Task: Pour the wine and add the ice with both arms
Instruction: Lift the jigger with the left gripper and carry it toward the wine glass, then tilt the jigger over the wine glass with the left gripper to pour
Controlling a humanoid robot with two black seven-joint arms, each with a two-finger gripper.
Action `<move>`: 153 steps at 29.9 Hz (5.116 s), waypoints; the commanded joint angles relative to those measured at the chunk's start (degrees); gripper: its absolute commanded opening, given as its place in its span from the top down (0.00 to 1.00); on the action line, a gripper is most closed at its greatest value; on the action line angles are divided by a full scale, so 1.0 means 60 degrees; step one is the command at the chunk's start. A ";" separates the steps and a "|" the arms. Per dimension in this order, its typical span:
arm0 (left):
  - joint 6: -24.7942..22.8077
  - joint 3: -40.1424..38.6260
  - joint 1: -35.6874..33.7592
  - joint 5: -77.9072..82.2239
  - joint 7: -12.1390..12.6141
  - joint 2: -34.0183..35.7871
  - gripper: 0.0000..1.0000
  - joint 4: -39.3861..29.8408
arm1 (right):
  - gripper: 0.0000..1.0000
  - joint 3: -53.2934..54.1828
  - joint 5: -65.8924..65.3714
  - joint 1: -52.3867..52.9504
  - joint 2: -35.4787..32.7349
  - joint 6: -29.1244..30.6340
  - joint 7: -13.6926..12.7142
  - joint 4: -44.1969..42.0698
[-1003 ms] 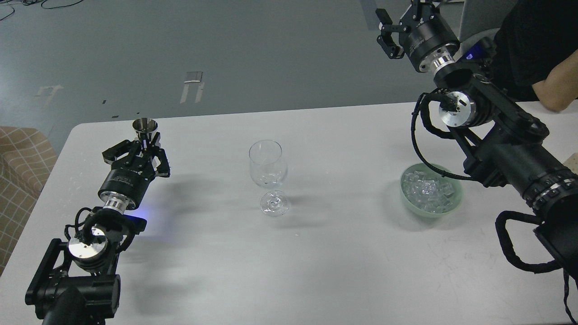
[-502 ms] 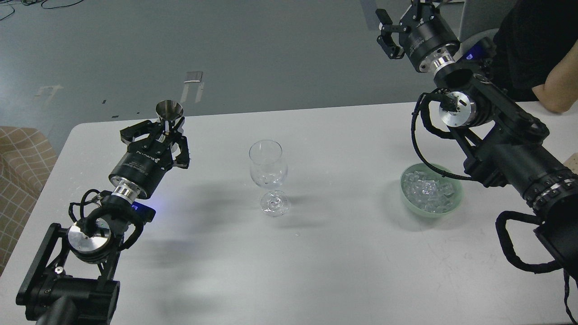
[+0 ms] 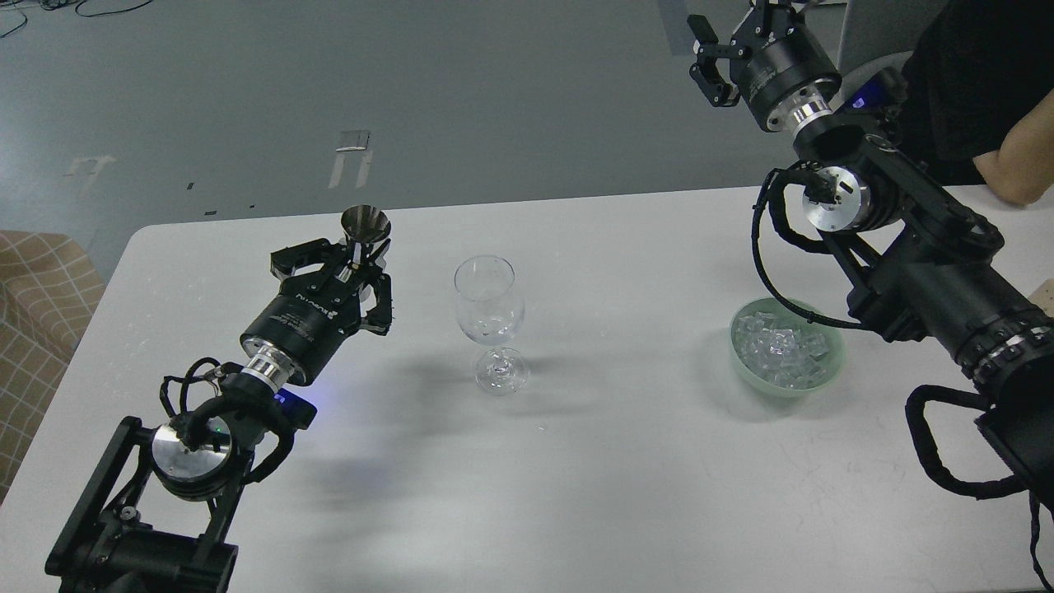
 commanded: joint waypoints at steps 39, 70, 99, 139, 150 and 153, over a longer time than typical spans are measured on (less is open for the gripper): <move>0.0476 0.0332 -0.0010 0.1087 0.0219 0.0105 1.00 -0.0683 | 0.00 0.0014 0.0000 0.0274 0.0176 0.0000 0.0000 0.0022; 0.0491 0.0727 -0.0229 0.3137 0.0746 0.0047 1.00 -0.0800 | 0.00 0.0029 0.0014 0.0318 0.0205 0.0000 0.0000 0.0052; 0.0476 0.0742 -0.0698 0.3944 0.0834 0.0105 1.00 -0.0741 | 0.00 0.0058 0.0029 0.0362 0.0190 -0.0014 0.0000 0.0052; -0.0168 0.1035 -0.0757 0.5686 0.0644 0.0105 1.00 -0.0815 | 0.00 0.0102 0.0029 0.0406 0.0205 -0.0014 0.0000 0.0096; -0.0212 0.1035 -0.0771 0.6243 0.0600 0.0105 1.00 -0.0815 | 0.00 0.0117 0.0029 0.0421 0.0220 -0.0029 0.0000 0.0096; -0.0212 0.1035 -0.0771 0.6462 0.0570 0.0105 1.00 -0.0815 | 0.00 0.0117 0.0029 0.0421 0.0220 -0.0029 0.0000 0.0096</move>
